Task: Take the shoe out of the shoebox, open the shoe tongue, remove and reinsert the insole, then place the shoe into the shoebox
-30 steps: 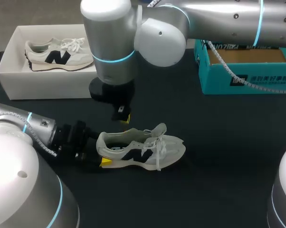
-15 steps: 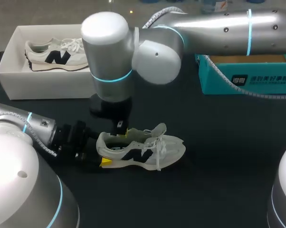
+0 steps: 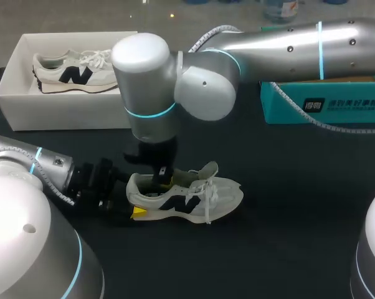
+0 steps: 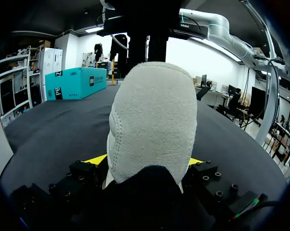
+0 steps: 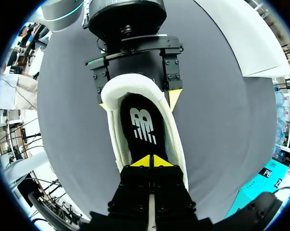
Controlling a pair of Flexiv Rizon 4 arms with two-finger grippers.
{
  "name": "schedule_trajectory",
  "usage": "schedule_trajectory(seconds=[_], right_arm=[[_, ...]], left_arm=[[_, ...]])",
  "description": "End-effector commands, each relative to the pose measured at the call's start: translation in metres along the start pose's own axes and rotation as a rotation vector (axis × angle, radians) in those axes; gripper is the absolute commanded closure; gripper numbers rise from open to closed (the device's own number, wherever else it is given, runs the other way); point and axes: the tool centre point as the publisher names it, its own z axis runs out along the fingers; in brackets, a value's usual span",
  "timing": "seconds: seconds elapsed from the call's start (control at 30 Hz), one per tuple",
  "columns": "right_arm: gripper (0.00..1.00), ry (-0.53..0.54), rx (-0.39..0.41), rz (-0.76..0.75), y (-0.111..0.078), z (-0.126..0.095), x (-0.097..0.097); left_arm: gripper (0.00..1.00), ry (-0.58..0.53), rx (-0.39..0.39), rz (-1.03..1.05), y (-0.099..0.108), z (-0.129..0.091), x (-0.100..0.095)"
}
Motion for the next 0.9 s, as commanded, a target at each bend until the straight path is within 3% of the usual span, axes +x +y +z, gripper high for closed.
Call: schedule_trajectory(seconds=[0.03, 0.27, 0.9], right_arm=[[1.00, 0.022, -0.004, -0.004, -0.001, 0.009, 0.005], [1.00, 0.041, -0.019, 0.011, -0.007, 0.021, 0.017], [1.00, -0.019, -0.034, 0.002, -0.004, 0.036, -0.012]], left_arm=[[1.00, 0.000, -0.002, -0.001, 0.001, 0.002, -0.001], [1.00, 0.000, -0.002, -0.001, 0.001, 0.002, -0.001], [1.00, 0.000, -0.002, -0.001, 0.001, 0.002, -0.001]])
